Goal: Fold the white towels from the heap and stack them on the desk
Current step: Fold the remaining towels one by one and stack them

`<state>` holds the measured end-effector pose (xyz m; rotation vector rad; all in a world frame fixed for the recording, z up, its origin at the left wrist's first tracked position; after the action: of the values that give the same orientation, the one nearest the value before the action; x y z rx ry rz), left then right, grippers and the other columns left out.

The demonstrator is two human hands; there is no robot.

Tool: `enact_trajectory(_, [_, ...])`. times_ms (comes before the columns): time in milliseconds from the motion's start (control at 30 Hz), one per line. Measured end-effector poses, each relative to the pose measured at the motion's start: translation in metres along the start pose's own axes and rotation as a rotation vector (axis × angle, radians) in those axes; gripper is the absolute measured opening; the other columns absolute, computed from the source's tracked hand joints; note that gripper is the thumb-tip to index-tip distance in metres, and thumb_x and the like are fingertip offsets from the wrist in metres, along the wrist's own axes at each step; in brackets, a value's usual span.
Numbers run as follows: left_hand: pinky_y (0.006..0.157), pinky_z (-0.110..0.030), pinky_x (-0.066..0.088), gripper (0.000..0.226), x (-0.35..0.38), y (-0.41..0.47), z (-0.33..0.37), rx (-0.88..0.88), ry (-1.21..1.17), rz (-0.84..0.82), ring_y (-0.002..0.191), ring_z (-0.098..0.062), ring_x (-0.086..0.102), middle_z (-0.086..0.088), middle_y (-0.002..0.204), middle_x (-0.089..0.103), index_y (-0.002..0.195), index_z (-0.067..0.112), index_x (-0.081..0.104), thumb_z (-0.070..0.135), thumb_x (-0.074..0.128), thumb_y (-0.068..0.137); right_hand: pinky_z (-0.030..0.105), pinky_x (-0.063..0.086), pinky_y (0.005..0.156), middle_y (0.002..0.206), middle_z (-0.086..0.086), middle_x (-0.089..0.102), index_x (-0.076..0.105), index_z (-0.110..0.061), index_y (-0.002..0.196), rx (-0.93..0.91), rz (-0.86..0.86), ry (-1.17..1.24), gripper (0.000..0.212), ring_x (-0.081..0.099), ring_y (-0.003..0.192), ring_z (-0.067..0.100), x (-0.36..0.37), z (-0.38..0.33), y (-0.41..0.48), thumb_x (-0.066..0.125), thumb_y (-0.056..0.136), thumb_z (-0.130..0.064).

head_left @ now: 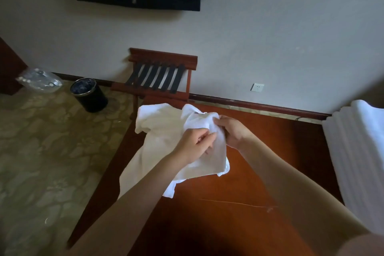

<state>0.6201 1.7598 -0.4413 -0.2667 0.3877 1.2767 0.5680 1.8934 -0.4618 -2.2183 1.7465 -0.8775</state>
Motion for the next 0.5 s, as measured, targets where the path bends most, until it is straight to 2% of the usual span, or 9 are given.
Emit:
enact_trajectory(33, [0.063, -0.038, 0.047, 0.042, -0.005, -0.002, -0.001, -0.002, 0.000, 0.094, 0.060, -0.025, 0.058, -0.007, 0.059, 0.058, 0.066, 0.001, 0.055, 0.034, 0.051, 0.091, 0.035, 0.051, 0.072, 0.091, 0.016, 0.062, 0.054, -0.001, 0.103, -0.022, 0.012, 0.030, 0.012, 0.060, 0.081, 0.027, -0.003, -0.001, -0.010, 0.044, 0.100, -0.007])
enact_trajectory(100, [0.060, -0.042, 0.047, 0.041, -0.014, -0.007, -0.001, 0.017, 0.043, 0.303, 0.062, -0.030, 0.056, -0.014, 0.060, 0.055, 0.067, 0.001, 0.053, 0.032, 0.049, 0.092, 0.029, 0.052, 0.063, 0.077, 0.007, 0.063, 0.054, -0.008, 0.086, -0.059, 0.003, 0.105, 0.018, 0.060, 0.074, 0.022, -0.009, -0.006, -0.032, 0.042, 0.100, -0.010])
enact_trajectory(133, [0.059, -0.041, 0.046, 0.037, -0.018, -0.007, 0.000, 0.028, 0.069, 0.384, 0.061, -0.028, 0.054, -0.012, 0.061, 0.054, 0.067, 0.004, 0.052, 0.028, 0.050, 0.095, 0.028, 0.052, 0.064, 0.075, 0.005, 0.063, 0.054, -0.010, 0.083, -0.073, -0.016, 0.161, 0.019, 0.061, 0.073, 0.020, -0.012, -0.009, -0.044, 0.043, 0.098, -0.011])
enact_trajectory(200, [0.058, -0.028, 0.043, 0.027, -0.022, -0.003, 0.005, 0.033, 0.127, 0.484, 0.065, -0.019, 0.052, 0.000, 0.067, 0.052, 0.072, 0.012, 0.053, 0.022, 0.050, 0.097, 0.032, 0.050, 0.073, 0.076, 0.005, 0.057, 0.054, -0.012, 0.082, -0.085, -0.018, 0.325, 0.007, 0.058, 0.074, 0.021, -0.022, -0.018, -0.069, 0.050, 0.086, -0.008])
enact_trajectory(267, [0.073, -0.029, 0.044, 0.018, -0.018, 0.006, 0.009, 0.026, 0.145, 0.507, 0.082, -0.017, 0.054, 0.002, 0.085, 0.056, 0.087, 0.009, 0.058, 0.021, 0.050, 0.098, 0.031, 0.048, 0.071, 0.072, 0.004, 0.049, 0.050, -0.013, 0.079, -0.145, -0.004, 0.418, 0.013, 0.053, 0.070, 0.021, -0.037, -0.032, -0.094, 0.055, 0.067, -0.010])
enact_trajectory(333, [0.089, -0.030, 0.042, 0.023, 0.001, 0.015, 0.012, 0.009, 0.154, 0.422, 0.099, -0.017, 0.052, -0.002, 0.104, 0.056, 0.101, 0.004, 0.061, 0.023, 0.049, 0.098, 0.030, 0.042, 0.070, 0.072, 0.004, 0.042, 0.045, -0.013, 0.078, -0.215, -0.017, 0.440, 0.028, 0.046, 0.068, 0.021, -0.059, -0.045, -0.120, 0.059, 0.054, -0.013])
enact_trajectory(400, [0.092, -0.025, 0.037, 0.029, 0.031, 0.019, 0.013, -0.054, 0.142, 0.251, 0.105, -0.011, 0.048, 0.002, 0.114, 0.055, 0.110, 0.008, 0.061, 0.030, 0.047, 0.099, 0.032, 0.038, 0.071, 0.073, 0.006, 0.041, 0.044, -0.013, 0.077, -0.258, -0.023, 0.442, 0.034, 0.043, 0.069, 0.023, -0.086, -0.050, -0.143, 0.063, 0.049, -0.014])
enact_trajectory(500, [0.089, -0.023, 0.036, 0.036, 0.089, 0.016, 0.010, -0.161, 0.113, -0.036, 0.106, -0.011, 0.052, 0.004, 0.116, 0.057, 0.117, 0.015, 0.060, 0.041, 0.044, 0.099, 0.031, 0.046, 0.068, 0.063, 0.004, 0.047, 0.047, -0.014, 0.064, -0.250, 0.021, 0.443, 0.017, 0.049, 0.060, 0.022, -0.127, -0.036, -0.172, 0.059, 0.052, -0.015])
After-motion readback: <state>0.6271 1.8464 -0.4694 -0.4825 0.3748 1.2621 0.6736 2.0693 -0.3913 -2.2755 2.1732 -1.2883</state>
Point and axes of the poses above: each hand's wrist, its own y-axis towards the middle knuckle, its own x-axis out of the palm, z = x × y, the point moved 4 cm from there along y, towards the middle knuckle
